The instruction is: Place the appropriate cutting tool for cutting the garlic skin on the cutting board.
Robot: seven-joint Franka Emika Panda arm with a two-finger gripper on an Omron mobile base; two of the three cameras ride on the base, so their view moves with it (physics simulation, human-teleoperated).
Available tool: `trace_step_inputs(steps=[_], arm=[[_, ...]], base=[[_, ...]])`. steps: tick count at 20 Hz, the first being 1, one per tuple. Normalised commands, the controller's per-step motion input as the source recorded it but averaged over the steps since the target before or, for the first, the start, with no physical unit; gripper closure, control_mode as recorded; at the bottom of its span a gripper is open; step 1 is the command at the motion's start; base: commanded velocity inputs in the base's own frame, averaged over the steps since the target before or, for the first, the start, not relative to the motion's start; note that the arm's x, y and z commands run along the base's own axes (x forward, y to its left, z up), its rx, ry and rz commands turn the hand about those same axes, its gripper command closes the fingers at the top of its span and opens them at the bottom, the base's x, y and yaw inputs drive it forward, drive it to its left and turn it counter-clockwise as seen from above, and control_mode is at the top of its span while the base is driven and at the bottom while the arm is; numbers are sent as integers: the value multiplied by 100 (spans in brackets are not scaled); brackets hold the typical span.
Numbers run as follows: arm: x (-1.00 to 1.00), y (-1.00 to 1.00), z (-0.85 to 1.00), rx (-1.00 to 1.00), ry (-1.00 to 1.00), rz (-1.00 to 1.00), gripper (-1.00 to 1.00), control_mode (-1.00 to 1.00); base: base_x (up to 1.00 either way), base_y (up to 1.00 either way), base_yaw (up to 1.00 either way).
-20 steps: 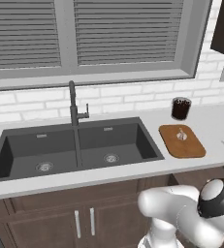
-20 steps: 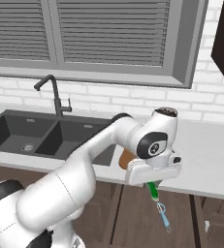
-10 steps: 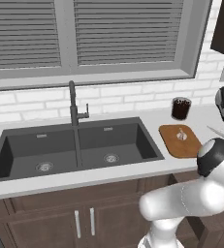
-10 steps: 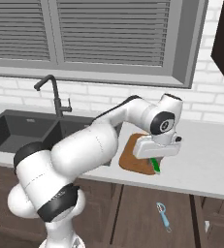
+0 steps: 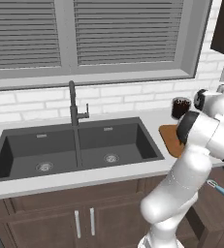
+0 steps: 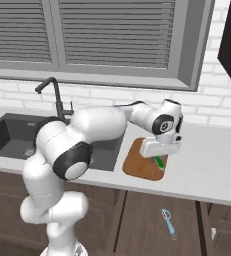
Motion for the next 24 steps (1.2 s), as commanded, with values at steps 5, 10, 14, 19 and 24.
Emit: trace_step_inputs(steps=[5, 10, 14, 19, 24], arm=[[77, 0, -41, 0, 0, 6, 100, -100], [54, 0, -52, 0, 0, 8, 100, -100], [44, 1, -54, 0, 4, 7, 100, -100], [27, 31, -51, 0, 9, 4, 100, -100], [-3, 46, -45, 0, 4, 1, -100, -100]], base=[[0, 0, 0], [0, 0, 0], [0, 0, 0], [0, 0, 0], [0, 0, 0]])
